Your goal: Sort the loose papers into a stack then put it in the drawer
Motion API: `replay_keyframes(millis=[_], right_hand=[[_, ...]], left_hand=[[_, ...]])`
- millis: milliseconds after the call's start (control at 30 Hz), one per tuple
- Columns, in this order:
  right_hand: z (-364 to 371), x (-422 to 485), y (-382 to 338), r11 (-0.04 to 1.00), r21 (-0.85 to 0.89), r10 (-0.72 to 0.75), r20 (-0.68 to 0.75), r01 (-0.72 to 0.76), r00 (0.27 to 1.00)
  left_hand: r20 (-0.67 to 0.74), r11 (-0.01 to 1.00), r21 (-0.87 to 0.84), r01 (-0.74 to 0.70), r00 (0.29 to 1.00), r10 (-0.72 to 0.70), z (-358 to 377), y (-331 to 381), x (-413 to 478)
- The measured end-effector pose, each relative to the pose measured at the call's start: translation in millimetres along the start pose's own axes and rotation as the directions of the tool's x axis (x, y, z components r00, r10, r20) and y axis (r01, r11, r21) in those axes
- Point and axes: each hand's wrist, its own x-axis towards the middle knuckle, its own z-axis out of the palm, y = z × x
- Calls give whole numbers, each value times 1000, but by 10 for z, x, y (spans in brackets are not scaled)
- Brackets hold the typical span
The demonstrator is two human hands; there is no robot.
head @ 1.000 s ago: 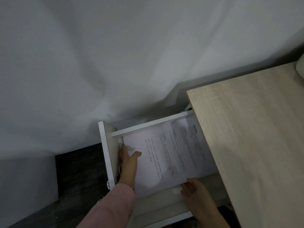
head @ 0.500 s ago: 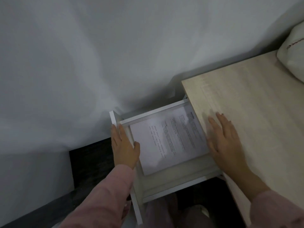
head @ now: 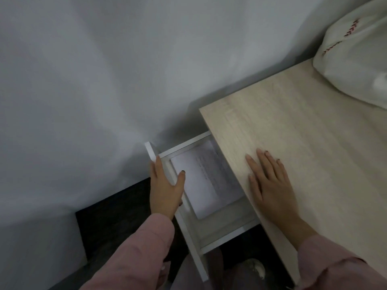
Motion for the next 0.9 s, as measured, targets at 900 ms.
replay_keyframes(millis=[900], right_hand=[[-455,96,60,819,508,157,249,-267,956]], left_hand=[[584,997,-31,-64,809,70,801,434,46]])
